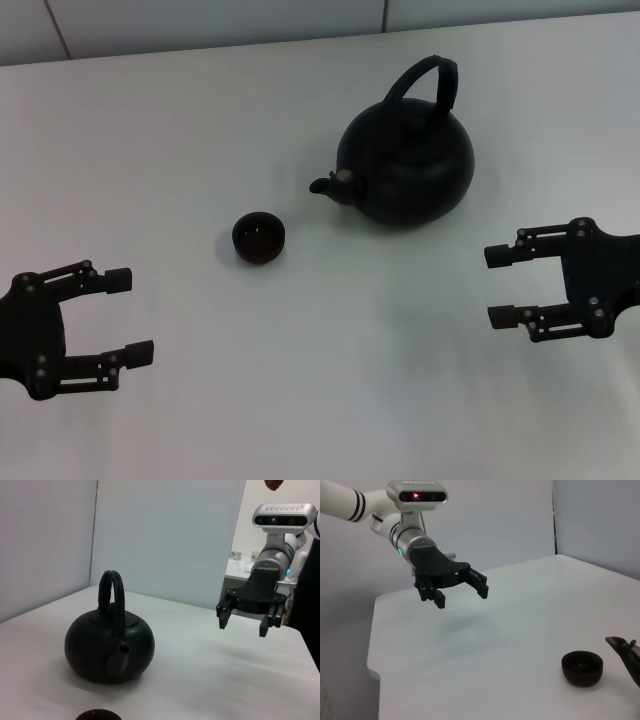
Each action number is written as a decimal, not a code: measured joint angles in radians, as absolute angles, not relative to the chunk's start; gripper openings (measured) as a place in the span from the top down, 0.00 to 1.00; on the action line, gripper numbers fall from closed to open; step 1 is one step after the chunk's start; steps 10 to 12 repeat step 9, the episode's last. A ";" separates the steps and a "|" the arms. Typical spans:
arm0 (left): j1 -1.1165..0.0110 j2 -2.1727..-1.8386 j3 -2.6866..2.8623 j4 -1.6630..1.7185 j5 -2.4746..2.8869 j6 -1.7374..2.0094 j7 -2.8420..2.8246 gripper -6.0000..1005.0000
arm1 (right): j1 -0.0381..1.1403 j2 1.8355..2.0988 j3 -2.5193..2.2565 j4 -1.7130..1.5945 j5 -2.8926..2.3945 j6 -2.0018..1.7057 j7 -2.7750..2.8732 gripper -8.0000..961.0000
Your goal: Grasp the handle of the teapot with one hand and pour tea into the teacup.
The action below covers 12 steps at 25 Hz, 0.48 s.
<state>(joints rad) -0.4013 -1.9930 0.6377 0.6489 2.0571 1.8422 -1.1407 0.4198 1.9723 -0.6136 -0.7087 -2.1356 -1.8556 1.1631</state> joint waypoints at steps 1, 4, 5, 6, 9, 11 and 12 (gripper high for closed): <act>-0.401 -1.993 0.638 0.649 2.057 1.842 -1.141 0.14 | 0.421 1.973 -0.614 -0.709 -2.138 -1.855 1.163 0.29; -0.401 -1.994 0.638 0.649 2.057 1.841 -1.141 0.14 | 0.424 1.974 -0.614 -0.707 -2.141 -1.853 1.162 0.29; -0.401 -1.994 0.638 0.649 2.057 1.841 -1.141 0.14 | 0.425 1.974 -0.614 -0.706 -2.142 -1.852 1.161 0.29; -0.401 -1.994 0.638 0.649 2.057 1.841 -1.141 0.14 | 0.425 1.975 -0.614 -0.704 -2.143 -1.851 1.157 0.29; -0.399 -1.996 0.638 0.649 2.057 1.841 -1.141 0.14 | 0.425 1.979 -0.614 -0.703 -2.144 -1.848 1.150 0.29; -0.399 -1.996 0.638 0.649 2.057 1.841 -1.141 0.14 | 0.425 1.979 -0.614 -0.703 -2.144 -1.848 1.150 0.29; -0.399 -1.996 0.638 0.649 2.057 1.841 -1.141 0.14 | 0.425 1.979 -0.614 -0.703 -2.144 -1.848 1.150 0.29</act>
